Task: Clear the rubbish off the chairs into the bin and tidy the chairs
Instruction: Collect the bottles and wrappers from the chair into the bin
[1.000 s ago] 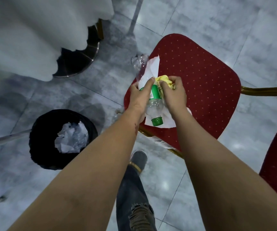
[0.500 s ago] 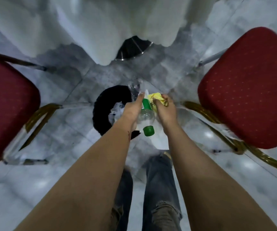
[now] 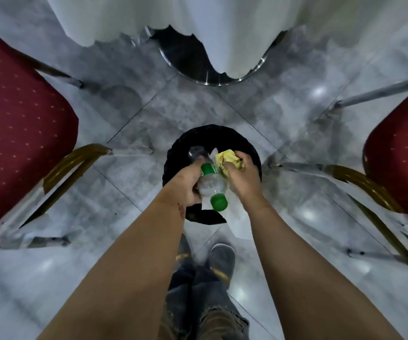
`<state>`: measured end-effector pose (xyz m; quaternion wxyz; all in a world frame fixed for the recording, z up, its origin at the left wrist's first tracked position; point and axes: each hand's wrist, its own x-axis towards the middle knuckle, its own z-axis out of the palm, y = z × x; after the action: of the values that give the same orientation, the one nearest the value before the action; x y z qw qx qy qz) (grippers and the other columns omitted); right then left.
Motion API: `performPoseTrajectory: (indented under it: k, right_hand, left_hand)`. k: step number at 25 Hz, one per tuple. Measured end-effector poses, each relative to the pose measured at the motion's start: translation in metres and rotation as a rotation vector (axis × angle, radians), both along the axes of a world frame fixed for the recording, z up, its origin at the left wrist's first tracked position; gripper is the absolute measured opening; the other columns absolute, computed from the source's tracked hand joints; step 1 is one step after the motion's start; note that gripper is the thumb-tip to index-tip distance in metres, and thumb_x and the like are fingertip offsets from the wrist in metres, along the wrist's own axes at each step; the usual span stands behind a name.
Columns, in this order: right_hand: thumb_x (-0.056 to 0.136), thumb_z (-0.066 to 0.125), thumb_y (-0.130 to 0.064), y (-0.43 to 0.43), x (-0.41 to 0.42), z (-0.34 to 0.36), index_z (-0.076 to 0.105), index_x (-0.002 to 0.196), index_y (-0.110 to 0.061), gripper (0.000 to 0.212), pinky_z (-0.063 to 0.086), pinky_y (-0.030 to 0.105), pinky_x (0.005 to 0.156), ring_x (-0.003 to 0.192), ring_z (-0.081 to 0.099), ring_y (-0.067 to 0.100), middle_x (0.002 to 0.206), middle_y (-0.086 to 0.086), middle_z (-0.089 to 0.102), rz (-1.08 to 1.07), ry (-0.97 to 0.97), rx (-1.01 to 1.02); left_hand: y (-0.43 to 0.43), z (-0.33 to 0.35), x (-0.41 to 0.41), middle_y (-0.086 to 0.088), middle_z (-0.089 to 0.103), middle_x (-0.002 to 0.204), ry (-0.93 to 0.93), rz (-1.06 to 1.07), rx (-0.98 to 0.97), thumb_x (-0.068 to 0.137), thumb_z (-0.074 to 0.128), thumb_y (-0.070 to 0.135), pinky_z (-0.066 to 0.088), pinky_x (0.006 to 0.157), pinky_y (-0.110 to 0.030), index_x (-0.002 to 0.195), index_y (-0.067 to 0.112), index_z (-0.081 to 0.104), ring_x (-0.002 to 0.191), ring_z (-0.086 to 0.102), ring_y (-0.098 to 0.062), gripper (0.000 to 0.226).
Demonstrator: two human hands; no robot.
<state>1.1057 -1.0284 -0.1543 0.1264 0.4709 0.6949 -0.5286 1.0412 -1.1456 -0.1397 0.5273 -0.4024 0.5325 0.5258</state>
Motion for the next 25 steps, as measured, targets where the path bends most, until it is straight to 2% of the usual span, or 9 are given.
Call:
performPoseTrajectory:
  k: [2, 5, 9, 12, 14, 17, 19, 22, 25]
  right_hand:
    - [0.085, 0.065, -0.035, 0.002, -0.009, -0.026, 0.051, 0.139, -0.03, 0.055, 0.044, 0.039, 0.106, 0.117, 0.057, 0.023, 0.134, 0.009, 0.055, 0.047, 0.004, 0.028]
    - [0.087, 0.062, -0.037, 0.005, -0.015, -0.053, 0.047, 0.144, -0.033, 0.059, 0.034, 0.043, 0.115, 0.137, 0.042, 0.026, 0.149, 0.009, 0.044, 0.162, -0.026, 0.043]
    - [0.093, 0.056, -0.034, 0.001, -0.007, -0.041, 0.048, 0.144, -0.032, 0.052, 0.024, 0.039, 0.121, 0.149, 0.025, 0.025, 0.161, 0.005, 0.029, 0.306, -0.092, 0.137]
    - [0.095, 0.057, -0.031, -0.008, 0.01, 0.0, 0.05, 0.144, -0.02, 0.051, 0.026, 0.039, 0.12, 0.148, 0.028, 0.027, 0.159, 0.011, 0.034, 0.388, -0.041, 0.246]
    - [0.098, 0.054, -0.033, -0.012, 0.024, 0.037, 0.045, 0.147, -0.017, 0.052, 0.024, 0.038, 0.12, 0.15, 0.024, 0.027, 0.16, 0.011, 0.032, 0.505, -0.062, 0.301]
    - [0.102, 0.04, -0.044, -0.017, 0.038, 0.102, 0.027, 0.156, -0.019, 0.061, 0.013, 0.037, 0.123, 0.154, 0.008, 0.022, 0.166, 0.004, 0.017, 0.724, -0.162, 0.432]
    - [0.102, 0.036, -0.047, -0.027, 0.047, 0.15, 0.019, 0.157, -0.018, 0.064, 0.009, 0.038, 0.124, 0.154, 0.004, 0.021, 0.167, 0.004, 0.012, 0.82, -0.161, 0.493]
    - [0.102, 0.033, -0.049, -0.05, 0.059, 0.221, 0.014, 0.158, -0.018, 0.067, 0.006, 0.04, 0.125, 0.155, 0.002, 0.021, 0.167, 0.003, 0.009, 0.915, -0.104, 0.548]
    - [0.103, 0.029, -0.048, -0.081, 0.072, 0.288, 0.01, 0.159, -0.016, 0.067, 0.006, 0.041, 0.125, 0.155, 0.001, 0.021, 0.167, 0.004, 0.009, 1.028, -0.005, 0.652]
  left_hand:
    - [0.0, -0.017, -0.006, -0.016, 0.067, 0.108, -0.036, -0.035, 0.015, 0.092, 0.053, 0.054, 0.054, 0.085, -0.048, 0.112, 0.008, 0.061, 0.096, 0.067, -0.031, 0.051]
    - [0.001, -0.027, -0.013, -0.019, 0.058, 0.127, -0.033, -0.13, -0.039, 0.095, 0.05, 0.052, 0.051, 0.088, -0.051, 0.127, 0.01, 0.054, 0.104, 0.06, -0.033, 0.053]
    - [-0.002, -0.013, -0.013, -0.015, 0.04, 0.149, 0.078, -0.238, -0.169, 0.101, 0.043, 0.044, 0.035, 0.105, -0.037, 0.145, 0.007, 0.037, 0.133, 0.041, -0.03, 0.058]
    - [-0.011, 0.013, -0.002, -0.011, 0.034, 0.154, 0.237, -0.335, -0.189, 0.099, 0.044, 0.046, 0.031, 0.11, -0.034, 0.151, 0.01, 0.028, 0.139, 0.035, -0.03, 0.066]
    - [-0.019, 0.042, 0.009, -0.01, 0.024, 0.159, 0.426, -0.558, -0.252, 0.1, 0.041, 0.046, 0.026, 0.115, -0.037, 0.155, 0.014, 0.018, 0.144, 0.026, -0.029, 0.067]
    - [-0.037, 0.1, 0.027, -0.006, 0.003, 0.163, 0.708, -1.001, -0.409, 0.101, 0.031, 0.049, 0.006, 0.121, -0.043, 0.156, 0.016, 0.005, 0.15, -0.001, -0.024, 0.069]
    - [-0.053, 0.146, 0.04, -0.004, -0.004, 0.163, 0.846, -1.164, -0.498, 0.102, 0.026, 0.05, -0.001, 0.121, -0.044, 0.156, 0.017, 0.001, 0.15, -0.009, -0.023, 0.068]
    - [-0.084, 0.217, 0.062, -0.005, -0.005, 0.163, 1.005, -1.242, -0.619, 0.102, 0.023, 0.049, -0.001, 0.12, -0.045, 0.156, 0.017, 0.001, 0.15, -0.009, -0.023, 0.066]
    - [-0.126, 0.286, 0.09, -0.005, -0.005, 0.163, 1.061, -1.225, -0.73, 0.103, 0.02, 0.049, -0.002, 0.121, -0.046, 0.156, 0.016, -0.001, 0.15, -0.01, -0.023, 0.066]
